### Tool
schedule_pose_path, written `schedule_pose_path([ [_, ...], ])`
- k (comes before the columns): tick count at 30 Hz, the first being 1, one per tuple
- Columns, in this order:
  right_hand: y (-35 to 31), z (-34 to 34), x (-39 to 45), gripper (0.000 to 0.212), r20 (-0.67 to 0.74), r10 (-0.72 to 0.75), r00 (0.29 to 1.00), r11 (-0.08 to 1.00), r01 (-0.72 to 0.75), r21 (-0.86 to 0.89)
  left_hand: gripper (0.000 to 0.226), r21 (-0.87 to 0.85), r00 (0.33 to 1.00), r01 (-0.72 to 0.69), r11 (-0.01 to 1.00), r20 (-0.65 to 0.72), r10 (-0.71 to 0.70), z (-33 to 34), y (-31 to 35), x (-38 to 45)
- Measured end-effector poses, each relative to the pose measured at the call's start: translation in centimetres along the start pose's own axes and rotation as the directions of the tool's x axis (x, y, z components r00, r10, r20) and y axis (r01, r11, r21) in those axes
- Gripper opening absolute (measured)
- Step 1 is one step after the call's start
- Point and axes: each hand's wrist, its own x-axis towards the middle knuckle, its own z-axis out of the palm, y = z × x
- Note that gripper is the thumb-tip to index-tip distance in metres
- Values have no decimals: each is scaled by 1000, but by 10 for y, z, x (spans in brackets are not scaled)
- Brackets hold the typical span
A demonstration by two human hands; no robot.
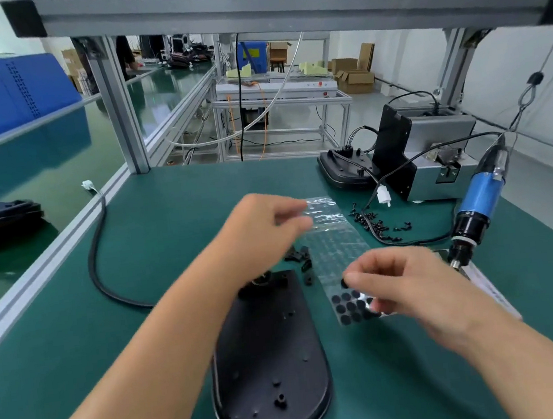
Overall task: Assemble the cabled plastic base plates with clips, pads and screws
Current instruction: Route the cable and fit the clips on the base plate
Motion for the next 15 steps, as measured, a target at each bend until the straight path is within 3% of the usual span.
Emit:
schedule_pose_path([
  [4, 1, 34, 5, 15, 103, 148, 984, 987, -154, 53, 22, -19, 976, 136, 991, -170, -137, -12, -34, -14],
  [15, 2, 59, 15, 16, 52, 129, 990, 989, -125, -82, 17, -16, 957, 219, 976, -192, -218, 10, -61, -24],
])
